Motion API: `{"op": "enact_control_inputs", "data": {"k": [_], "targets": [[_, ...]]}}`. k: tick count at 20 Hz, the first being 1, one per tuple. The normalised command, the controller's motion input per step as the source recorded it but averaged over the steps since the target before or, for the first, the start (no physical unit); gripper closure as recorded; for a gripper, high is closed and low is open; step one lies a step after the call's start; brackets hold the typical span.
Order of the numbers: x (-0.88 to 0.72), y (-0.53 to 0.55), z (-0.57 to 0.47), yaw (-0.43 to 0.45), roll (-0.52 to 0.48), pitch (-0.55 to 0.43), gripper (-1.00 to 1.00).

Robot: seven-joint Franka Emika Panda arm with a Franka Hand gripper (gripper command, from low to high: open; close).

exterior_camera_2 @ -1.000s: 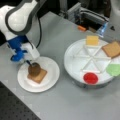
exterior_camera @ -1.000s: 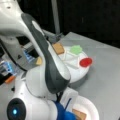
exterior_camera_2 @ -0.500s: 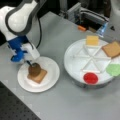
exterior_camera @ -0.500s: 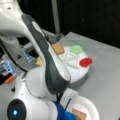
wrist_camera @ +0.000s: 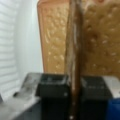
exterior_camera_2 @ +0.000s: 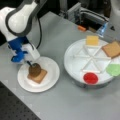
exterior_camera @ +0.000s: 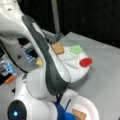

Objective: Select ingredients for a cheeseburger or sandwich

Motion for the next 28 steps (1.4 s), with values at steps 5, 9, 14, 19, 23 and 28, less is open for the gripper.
{"op": "enact_control_inputs", "data": {"k": [5,9,14,19,23,28], "targets": [[0.27,-0.17,-0.03,0.224,0.006,0.044,1.0],[0.27,-0.15,-0.03,0.219,0.002,0.045,-1.0],[0.29,-0.13,-0.02,0.218,-0.009,0.047,-1.0],[0.31,-0.16,0.01,0.22,-0.031,0.049,-1.0],[0.33,-0.18,0.04,0.227,-0.059,0.06,-1.0],[0.34,-0.15,0.06,0.233,-0.039,0.077,-1.0]]}}
